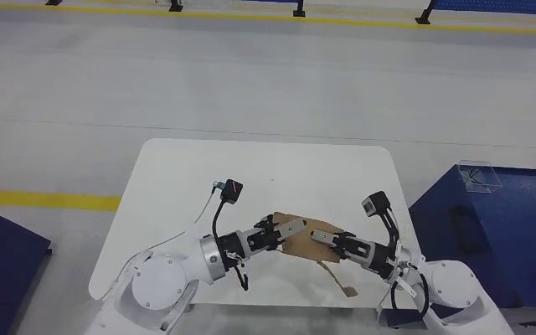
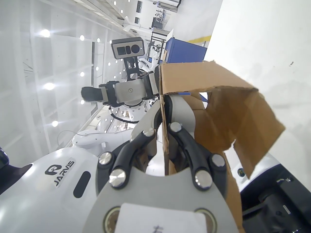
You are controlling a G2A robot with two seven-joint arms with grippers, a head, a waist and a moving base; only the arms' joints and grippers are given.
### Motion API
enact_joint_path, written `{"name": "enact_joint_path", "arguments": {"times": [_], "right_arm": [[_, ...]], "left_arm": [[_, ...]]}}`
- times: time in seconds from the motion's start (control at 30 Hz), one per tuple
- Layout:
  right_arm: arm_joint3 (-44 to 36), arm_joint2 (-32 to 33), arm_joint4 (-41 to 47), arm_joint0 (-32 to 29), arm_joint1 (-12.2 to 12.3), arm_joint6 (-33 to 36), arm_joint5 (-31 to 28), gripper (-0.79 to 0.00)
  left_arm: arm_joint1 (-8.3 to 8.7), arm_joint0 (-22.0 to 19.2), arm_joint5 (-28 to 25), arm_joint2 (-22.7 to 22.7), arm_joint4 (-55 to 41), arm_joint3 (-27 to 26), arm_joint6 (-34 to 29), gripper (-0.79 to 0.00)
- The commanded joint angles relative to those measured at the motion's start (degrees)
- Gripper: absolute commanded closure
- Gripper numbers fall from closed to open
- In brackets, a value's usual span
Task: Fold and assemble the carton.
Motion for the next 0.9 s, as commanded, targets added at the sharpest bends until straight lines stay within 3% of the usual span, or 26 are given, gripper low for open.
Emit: {"name": "enact_joint_path", "arguments": {"times": [0.0,0.4,0.57,0.73,0.87], "right_arm": [[-0.1,-0.5,-0.3,0.0,0.0,0.0,0.2,0.000],[0.6,-1.8,0.3,0.4,-0.3,-1.0,0.8,0.000],[4.9,-1.0,11.9,2.1,-0.6,1.4,1.2,0.000],[11.6,-0.6,24.9,5.5,-0.9,7.6,4.7,0.000],[14.6,-0.8,28.7,7.6,-1.1,10.7,6.5,0.000]], "left_arm": [[0.05,0.5,-0.4,0.0,0.2,-0.6,0.1,-0.785],[0.15,1.1,-0.1,0.8,3.3,-1.7,1.2,-0.785],[0.48,3.2,0.4,-2.1,3.1,-3.8,3.2,-0.785],[1.16,8.6,-3.8,-8.0,0.8,-7.2,5.1,-0.785],[1.68,12.0,-6.2,-11.7,-0.3,-8.0,4.1,-0.785]]}}
